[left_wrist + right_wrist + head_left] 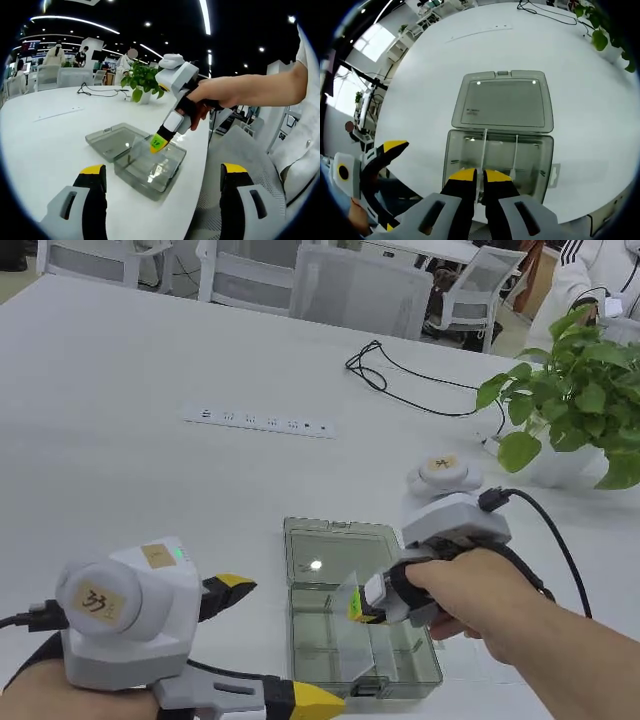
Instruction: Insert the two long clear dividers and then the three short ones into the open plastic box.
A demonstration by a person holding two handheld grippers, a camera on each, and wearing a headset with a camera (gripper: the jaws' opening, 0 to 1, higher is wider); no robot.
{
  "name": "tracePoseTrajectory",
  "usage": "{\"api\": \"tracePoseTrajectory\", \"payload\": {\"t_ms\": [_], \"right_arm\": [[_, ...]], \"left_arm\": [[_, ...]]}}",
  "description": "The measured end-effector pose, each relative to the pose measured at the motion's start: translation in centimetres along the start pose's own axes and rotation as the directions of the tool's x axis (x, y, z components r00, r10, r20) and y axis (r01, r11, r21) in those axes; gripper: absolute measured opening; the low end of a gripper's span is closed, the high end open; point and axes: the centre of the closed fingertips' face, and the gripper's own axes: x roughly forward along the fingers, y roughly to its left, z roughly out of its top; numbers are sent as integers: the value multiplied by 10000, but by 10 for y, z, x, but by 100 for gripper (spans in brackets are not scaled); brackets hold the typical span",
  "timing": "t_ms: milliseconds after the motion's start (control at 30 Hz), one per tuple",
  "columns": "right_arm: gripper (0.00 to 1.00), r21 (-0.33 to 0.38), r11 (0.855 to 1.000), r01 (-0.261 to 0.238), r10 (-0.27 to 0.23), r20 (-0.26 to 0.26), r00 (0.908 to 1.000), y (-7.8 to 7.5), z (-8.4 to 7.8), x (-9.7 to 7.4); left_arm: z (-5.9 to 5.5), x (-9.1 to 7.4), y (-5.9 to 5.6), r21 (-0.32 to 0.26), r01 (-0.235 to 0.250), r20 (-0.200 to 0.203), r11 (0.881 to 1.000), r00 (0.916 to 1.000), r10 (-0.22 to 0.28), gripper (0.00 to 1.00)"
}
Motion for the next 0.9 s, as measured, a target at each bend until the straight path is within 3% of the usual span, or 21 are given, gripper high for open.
{"api": "tracePoseTrajectory", "payload": {"t_ms": [633, 900], "right_arm": [[6, -1214, 9909, 574, -582, -37, 9983, 4, 1, 7], [7, -1407, 9894, 367, -375, -28, 9993, 8, -1, 15]], "left_arm": [[-3, -1, 0, -42, -6, -53, 10000, 10000, 5, 96], [-5, -2, 0, -60, -44, -99, 10000, 9999, 44, 96]]}}
